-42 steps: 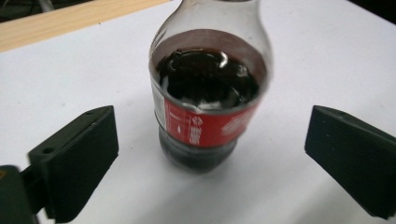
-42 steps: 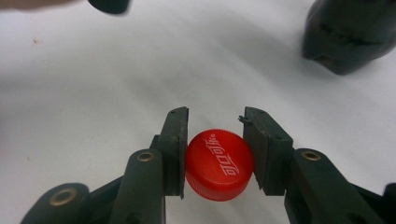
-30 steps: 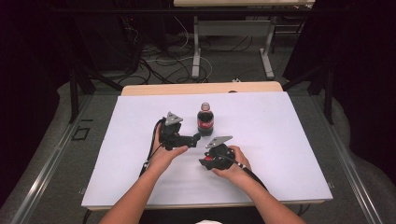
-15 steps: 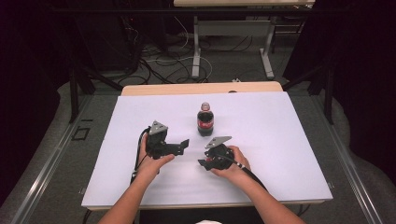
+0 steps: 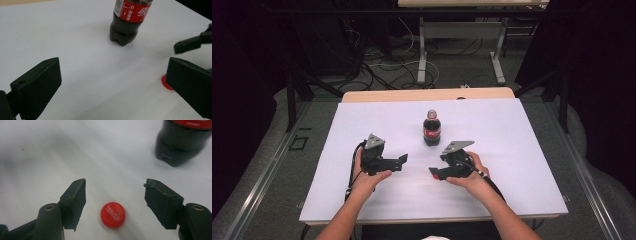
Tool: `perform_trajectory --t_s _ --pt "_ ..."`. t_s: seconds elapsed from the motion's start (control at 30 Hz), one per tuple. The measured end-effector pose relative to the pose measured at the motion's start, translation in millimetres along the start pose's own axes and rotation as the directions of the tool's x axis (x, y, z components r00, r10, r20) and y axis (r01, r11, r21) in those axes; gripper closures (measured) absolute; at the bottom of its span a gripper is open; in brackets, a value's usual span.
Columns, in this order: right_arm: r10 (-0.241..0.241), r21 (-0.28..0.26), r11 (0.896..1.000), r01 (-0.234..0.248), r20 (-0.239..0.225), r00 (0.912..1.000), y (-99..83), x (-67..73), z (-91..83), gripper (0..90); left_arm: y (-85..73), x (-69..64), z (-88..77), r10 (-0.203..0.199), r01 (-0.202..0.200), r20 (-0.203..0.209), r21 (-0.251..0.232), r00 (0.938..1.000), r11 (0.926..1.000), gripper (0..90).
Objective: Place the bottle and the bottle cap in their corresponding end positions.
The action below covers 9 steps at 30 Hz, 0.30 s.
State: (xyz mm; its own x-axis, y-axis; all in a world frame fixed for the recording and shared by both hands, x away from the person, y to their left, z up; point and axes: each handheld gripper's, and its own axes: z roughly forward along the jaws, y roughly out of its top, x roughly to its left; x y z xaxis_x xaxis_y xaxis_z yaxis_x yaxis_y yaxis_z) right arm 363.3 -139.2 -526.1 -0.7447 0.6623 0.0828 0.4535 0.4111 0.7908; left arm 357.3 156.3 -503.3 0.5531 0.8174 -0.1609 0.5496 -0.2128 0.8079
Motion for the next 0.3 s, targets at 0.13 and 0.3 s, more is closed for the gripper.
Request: perform_trajectory --t_s 0.13,0.3 --pt "0.075 -0.024 0.997 -0.074 0.052 0.9958 -5.0 -17.9 -19.9 26.3 -4.5 7.7 -4.7 -0.015 0.015 -0.025 -0.002 0.9996 0.9999 0.6" --pt "0.125 -0.042 0.992 -0.120 0.165 0.9783 -17.3 -42.6 -42.3 14.9 -8.6 23.0 -11.2 -0.048 0.048 -0.057 0.002 0.9972 0.9988 0.5"
